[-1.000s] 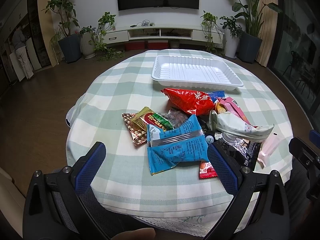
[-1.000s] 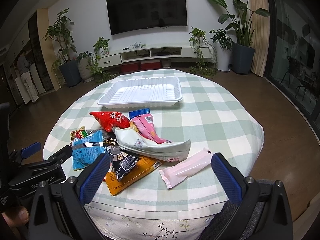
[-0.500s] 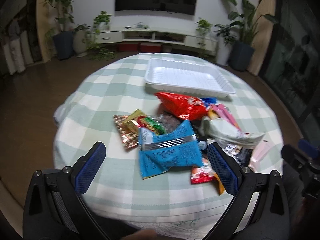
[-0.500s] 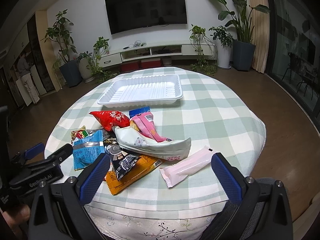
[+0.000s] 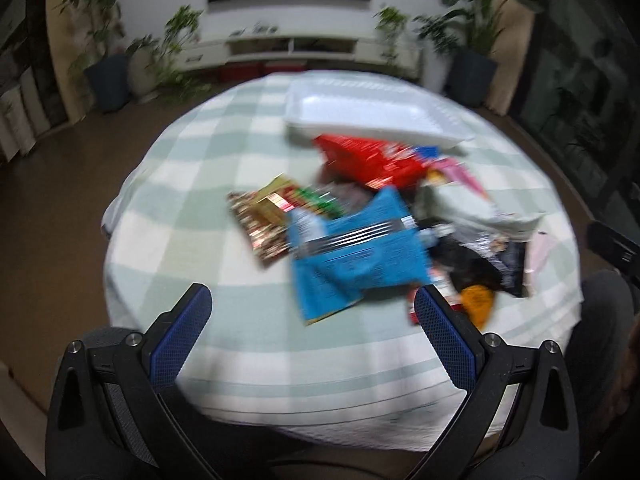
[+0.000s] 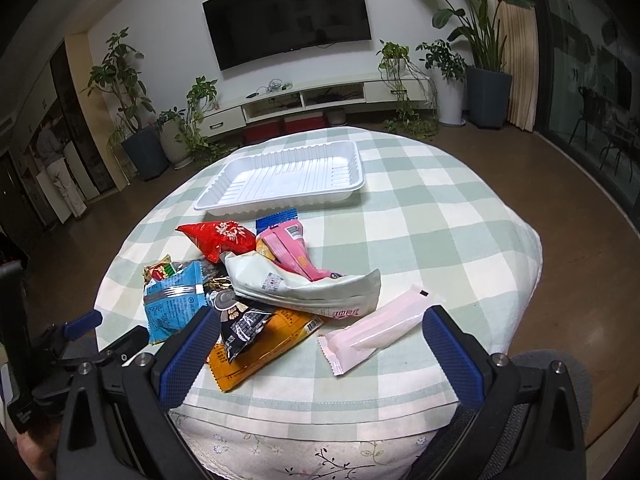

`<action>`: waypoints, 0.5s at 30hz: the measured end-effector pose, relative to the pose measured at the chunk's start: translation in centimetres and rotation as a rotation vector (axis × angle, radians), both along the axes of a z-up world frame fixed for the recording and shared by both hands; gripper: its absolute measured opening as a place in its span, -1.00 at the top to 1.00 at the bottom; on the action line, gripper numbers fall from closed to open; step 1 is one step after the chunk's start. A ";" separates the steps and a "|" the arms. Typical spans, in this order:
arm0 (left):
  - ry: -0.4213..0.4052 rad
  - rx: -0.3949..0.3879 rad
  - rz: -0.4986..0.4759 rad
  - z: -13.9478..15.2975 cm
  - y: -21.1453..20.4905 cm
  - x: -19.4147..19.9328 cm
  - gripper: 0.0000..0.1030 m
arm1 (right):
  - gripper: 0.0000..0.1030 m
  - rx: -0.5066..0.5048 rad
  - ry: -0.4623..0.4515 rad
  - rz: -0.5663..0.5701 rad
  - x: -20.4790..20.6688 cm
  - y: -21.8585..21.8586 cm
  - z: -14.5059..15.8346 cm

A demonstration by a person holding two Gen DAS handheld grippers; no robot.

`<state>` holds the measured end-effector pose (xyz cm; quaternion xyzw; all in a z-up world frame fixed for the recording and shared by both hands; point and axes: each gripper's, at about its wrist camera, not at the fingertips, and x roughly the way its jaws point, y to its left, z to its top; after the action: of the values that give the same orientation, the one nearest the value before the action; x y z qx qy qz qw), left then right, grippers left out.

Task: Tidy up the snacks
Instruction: 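Grasp the blue wafer packet with the left gripper while the right gripper grasps the white-wrapped bar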

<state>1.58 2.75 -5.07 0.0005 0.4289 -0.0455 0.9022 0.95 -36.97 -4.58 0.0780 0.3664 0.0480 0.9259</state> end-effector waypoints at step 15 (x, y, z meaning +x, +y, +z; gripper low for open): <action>-0.100 0.320 -0.517 1.3 -4.8 3.4 -0.54 | -0.93 0.115 0.059 0.034 1.9 -2.8 -2.2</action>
<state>5.02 -2.09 -3.77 0.2538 0.3715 -0.2054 0.8691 2.87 -39.80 -6.80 0.1262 0.3915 0.0825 0.9078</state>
